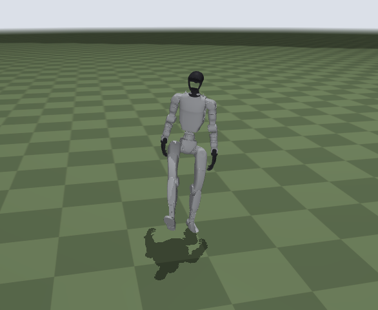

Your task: In place motions

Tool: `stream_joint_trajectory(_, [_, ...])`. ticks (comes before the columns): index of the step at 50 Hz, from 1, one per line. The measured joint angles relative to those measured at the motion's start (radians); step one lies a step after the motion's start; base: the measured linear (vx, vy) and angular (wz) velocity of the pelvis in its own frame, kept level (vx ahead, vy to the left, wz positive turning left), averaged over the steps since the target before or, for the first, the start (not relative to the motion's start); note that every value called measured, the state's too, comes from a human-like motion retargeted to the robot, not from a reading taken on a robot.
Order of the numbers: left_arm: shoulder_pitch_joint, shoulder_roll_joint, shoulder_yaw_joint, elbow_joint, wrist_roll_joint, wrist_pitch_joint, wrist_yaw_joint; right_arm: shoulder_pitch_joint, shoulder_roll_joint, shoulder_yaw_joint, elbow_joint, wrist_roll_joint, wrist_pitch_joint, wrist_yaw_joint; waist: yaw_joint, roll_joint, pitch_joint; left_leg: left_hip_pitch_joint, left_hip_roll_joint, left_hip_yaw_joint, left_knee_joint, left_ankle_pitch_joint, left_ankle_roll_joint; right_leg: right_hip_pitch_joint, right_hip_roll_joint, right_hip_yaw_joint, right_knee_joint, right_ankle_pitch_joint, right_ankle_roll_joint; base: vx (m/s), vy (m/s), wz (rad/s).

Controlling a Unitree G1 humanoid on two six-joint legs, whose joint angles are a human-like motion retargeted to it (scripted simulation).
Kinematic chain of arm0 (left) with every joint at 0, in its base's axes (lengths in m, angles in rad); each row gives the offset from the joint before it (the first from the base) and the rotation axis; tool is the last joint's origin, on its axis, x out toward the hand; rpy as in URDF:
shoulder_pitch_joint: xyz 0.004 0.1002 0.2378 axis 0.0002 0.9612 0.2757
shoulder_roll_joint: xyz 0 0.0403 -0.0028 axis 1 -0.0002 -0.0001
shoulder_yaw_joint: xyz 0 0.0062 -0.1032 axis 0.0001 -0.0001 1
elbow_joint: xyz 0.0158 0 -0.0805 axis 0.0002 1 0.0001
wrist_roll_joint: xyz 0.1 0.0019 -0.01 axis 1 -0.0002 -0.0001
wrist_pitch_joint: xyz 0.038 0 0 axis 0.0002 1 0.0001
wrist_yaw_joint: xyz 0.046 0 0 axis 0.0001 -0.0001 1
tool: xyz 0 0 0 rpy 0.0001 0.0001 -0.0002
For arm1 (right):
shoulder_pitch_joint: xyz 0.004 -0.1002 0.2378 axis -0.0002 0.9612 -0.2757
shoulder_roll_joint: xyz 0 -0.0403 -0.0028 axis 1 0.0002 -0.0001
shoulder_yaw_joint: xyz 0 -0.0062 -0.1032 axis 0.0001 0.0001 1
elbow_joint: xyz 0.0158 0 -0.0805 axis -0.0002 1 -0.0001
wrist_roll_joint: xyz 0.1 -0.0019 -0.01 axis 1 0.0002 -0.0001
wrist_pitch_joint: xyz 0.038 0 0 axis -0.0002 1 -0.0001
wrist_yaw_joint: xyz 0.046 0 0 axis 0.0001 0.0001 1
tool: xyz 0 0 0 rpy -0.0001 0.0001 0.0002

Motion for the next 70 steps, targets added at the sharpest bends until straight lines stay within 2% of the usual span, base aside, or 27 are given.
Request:
stream_joint_trajectory(4, [0.048,-0.011,0.025,0.083,0.063,-0.015,0.001,-0.035,-0.001,0.001,0.045,-0.008,0.001,0.029,0.071,-0.059,-0.042,0.056,-0.059,0.075,-0.021,-0.015,-0.007,0.327,0.063,0.015,0.034,0.081,0.079,0.16,-0.05,-0.67])
stream_joint_trajectory(8, [0.113,-0.015,0.069,0.180,0.085,-0.010,-0.002,-0.051,-0.003,0.005,0.080,-0.025,0.010,0.020,0.099,-0.055,-0.129,0.037,-0.082,0.110,-0.049,-0.015,-0.020,0.598,0.129,0.069,0.122,0.232,0.163,0.14,-0.07,-0.36])
stream_joint_trajectory(10, [0.145,-0.012,0.092,0.224,0.093,-0.001,0.003,-0.057,-0.006,0.003,0.091,-0.024,0.014,0.015,0.131,-0.055,-0.178,0.024,-0.102,0.133,-0.066,-0.013,-0.022,0.723,0.156,0.098,0.118,0.133,0.303,0.12,-0.11,-0.58])
stream_joint_trajectory(13, [0.202,-0.004,0.127,0.260,0.101,0.012,0.014,-0.064,-0.009,-0.001,0.099,-0.018,0.020,0.010,0.199,-0.076,-0.249,0.026,-0.151,0.179,-0.101,-0.004,-0.023,0.845,0.139,-0.009,-0.011,0.032,0.264,0.17,-0.08,-0.86])
stream_joint_trajectory(15, [0.240,0.004,0.144,0.275,0.099,0.016,0.017,-0.074,-0.007,-0.008,0.100,-0.017,0.026,0.015,0.249,-0.093,-0.280,0.042,-0.182,0.204,-0.127,-0.002,-0.025,0.862,0.127,0.048,-0.103,0.067,0.247,0.15,-0.11,-1.04])
stream_joint_trajectory(18, [0.252,0.000,0.178,0.281,0.070,0.023,0.019,-0.119,0.003,-0.020,0.068,-0.015,0.031,0.021,0.288,-0.078,-0.307,0.023,-0.182,0.248,-0.156,0.002,-0.031,0.828,0.113,0.049,-0.128,0.096,0.264,-0.09,-0.05,-0.82])
stream_joint_trajectory(22, [0.238,-0.020,0.188,0.259,0.006,0.017,-0.004,-0.176,0.017,0.007,-0.016,0.020,0.001,0.014,0.221,-0.044,-0.278,0.014,-0.163,0.265,-0.167,0.012,-0.040,0.792,0.123,0.051,-0.094,0.079,0.247,-0.09,-0.09,-0.01])
stream_joint_trajectory(26, [0.174,-0.019,0.160,0.215,0.046,0.042,-0.005,-0.182,0.029,0.022,-0.063,0.083,-0.021,0.003,0.176,-0.020,-0.276,0.004,-0.155,0.261,-0.167,0.018,-0.044,0.800,0.133,0.026,-0.113,0.079,0.245,-0.08,-0.05,0.31])
stream_joint_trajectory(33, [0.054,-0.039,0.090,0.077,0.039,0.008,-0.013,-0.150,0.030,-0.009,0.013,0.113,0.004,0.025,0.249,-0.026,-0.303,0.002,-0.169,0.251,-0.173,0.023,-0.052,0.803,0.123,0.007,-0.116,0.070,0.239,0.05,-0.03,0.18])
stream_joint_trajectory(42, [-0.029,-0.062,0.085,0.039,-0.016,0.004,-0.099,-0.117,0.030,0.033,0.103,0.008,0.008,-0.009,0.236,-0.008,-0.319,-0.004,-0.165,0.229,-0.170,0.024,-0.058,0.814,0.131,-0.022,-0.124,0.056,0.237,0.01,-0.03,0.12])
stream_joint_trajectory(58, [0.062,-0.054,0.096,0.238,0.074,0.023,-0.029,-0.114,0.027,0.001,0.115,0.043,0.025,0.013,0.228,0.017,-0.329,0.001,-0.156,0.237,-0.170,0.023,-0.069,0.814,0.142,-0.010,-0.128,0.056,0.227,0.00,0.00,0.00])
stream_joint_trajectory(65, [0.091,-0.060,0.086,0.250,0.110,0.025,-0.066,-0.124,0.029,-0.002,0.092,0.061,0.016,0.004,0.186,0.018,-0.329,-0.001,-0.166,0.182,-0.167,0.024,-0.076,0.813,0.130,-0.061,-0.130,0.053,0.227,-0.03,0.01,0.39])
stream_joint_trajectory(70, [0.075,-0.066,0.082,0.235,0.106,0.027,-0.048,-0.133,0.032,0.011,0.083,0.064,0.014,0.009,0.231,0.016,-0.310,-0.016,-0.159,0.218,-0.160,0.039,-0.071,0.812,0.138,-0.028,-0.129,0.059,0.220,-0.06,0.01,-0.27])
